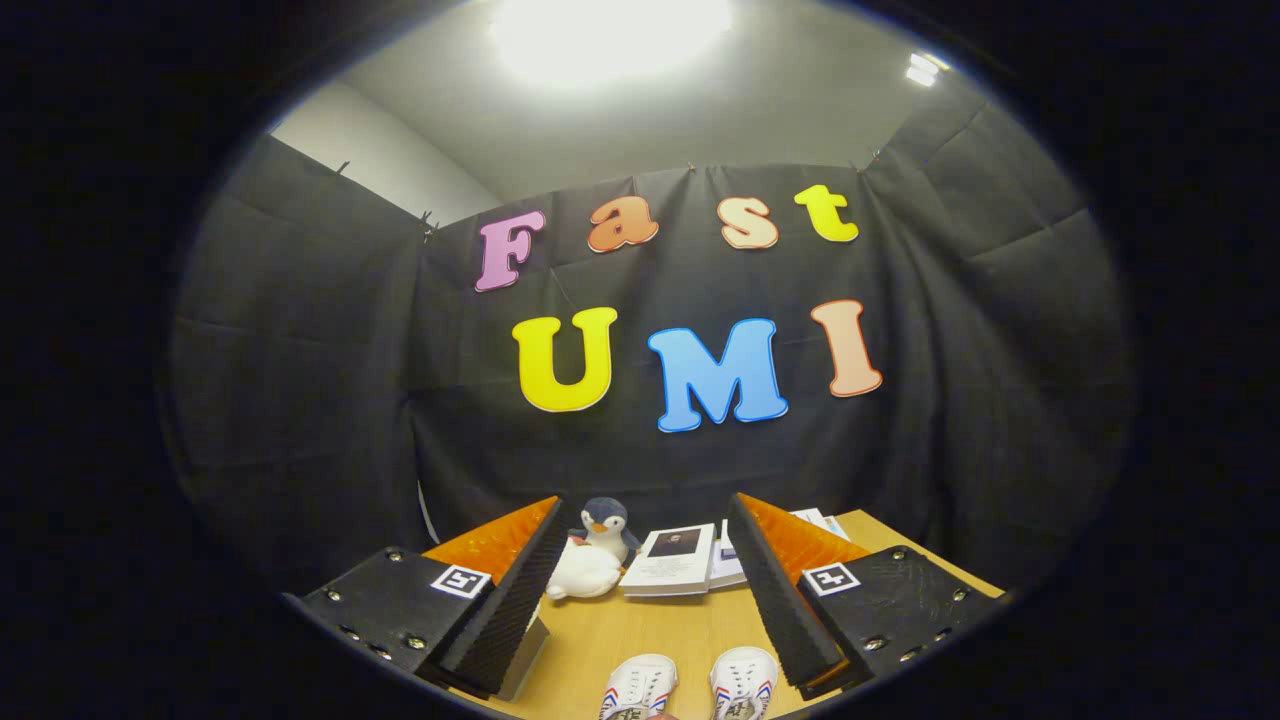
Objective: Open the storage box then place both shoes into the box .Put the left shoe in first, then the right shoe, with the right side of both shoes facing outward in a uniform manner.
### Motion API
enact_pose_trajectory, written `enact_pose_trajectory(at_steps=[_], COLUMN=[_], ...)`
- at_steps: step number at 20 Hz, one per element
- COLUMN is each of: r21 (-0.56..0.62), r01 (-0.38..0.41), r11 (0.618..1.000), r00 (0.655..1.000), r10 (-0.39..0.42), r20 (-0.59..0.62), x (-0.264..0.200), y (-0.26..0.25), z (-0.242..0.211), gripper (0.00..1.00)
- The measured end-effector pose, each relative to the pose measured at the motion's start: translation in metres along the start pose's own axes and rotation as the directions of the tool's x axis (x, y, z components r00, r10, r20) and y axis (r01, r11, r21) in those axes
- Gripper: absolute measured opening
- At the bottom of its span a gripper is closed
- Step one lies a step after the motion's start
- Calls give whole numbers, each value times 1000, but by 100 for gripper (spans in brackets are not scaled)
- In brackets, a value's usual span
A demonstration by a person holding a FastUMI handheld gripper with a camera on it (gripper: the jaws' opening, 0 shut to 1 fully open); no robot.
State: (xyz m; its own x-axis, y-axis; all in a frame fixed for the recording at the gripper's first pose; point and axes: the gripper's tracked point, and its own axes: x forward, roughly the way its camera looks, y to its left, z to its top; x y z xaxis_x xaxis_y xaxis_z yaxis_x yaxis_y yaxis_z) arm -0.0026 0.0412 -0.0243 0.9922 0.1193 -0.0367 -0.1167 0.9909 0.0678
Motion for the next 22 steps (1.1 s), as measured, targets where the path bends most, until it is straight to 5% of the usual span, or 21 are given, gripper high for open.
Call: enact_pose_trajectory(at_steps=[13,22], r21=[336,610], r01=[-99,-17], r11=[937,793], r00=[959,883], r10=[180,298], r20=[-219,-363], x=[10,17], y=[46,66], z=[-80,-144], gripper=[99,99])
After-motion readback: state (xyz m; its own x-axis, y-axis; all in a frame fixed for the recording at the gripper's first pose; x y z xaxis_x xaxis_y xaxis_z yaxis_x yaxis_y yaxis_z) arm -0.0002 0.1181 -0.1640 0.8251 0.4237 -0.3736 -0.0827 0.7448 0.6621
